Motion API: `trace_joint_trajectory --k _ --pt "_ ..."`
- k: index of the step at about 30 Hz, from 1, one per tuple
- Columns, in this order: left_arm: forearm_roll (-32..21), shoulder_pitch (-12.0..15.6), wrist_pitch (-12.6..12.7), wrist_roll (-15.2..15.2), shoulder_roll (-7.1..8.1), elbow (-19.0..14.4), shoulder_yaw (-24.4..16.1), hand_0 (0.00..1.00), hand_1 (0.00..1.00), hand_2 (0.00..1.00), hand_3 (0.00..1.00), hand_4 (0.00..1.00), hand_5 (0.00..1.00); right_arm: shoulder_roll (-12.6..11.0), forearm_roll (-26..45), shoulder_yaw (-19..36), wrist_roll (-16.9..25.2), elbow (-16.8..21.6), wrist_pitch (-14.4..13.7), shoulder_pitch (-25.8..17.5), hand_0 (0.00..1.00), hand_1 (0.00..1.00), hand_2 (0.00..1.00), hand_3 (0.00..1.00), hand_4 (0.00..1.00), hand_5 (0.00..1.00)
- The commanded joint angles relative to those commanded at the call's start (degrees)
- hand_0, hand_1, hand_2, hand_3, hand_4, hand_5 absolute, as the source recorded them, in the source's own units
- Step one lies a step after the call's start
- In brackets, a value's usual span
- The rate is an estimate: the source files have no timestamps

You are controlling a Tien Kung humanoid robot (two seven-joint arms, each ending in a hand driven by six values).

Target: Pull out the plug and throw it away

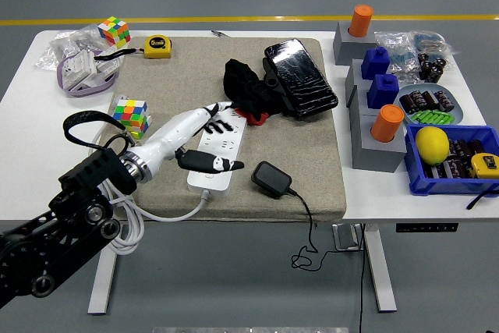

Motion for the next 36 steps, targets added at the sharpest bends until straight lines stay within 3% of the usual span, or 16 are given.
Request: trace_joint_trajectory --k 6,19,36 --pt "0.9 3.2 -2.8 3.0 1.26 -2.5 -0.7 0.076 0.070 0.140 0.905 0.718 0.002 0.1 -0.1 0.2 0.0 0.0 0.0 0.0 0.539 0.621 0.672 0.587 0.977 0.528" --pt "0.5 4.3 -7.5 7.2 2.55 -5.6 0.4 0.072 0.068 0.137 0.890 0.714 0.002 0.2 -0.1 0.2 -0.1 0.0 0.0 -0.2 0.541 0.622 0.672 0.587 0.977 0.527" --pt "-0.1 3.4 -8.8 8.8 1.92 -1.7 1.5 0.071 0.069 0.140 0.873 0.731 0.002 0.2 -0.1 0.1 -0.1 0.0 0.0 -0.2 0.539 0.621 0.672 0.587 0.978 0.527"
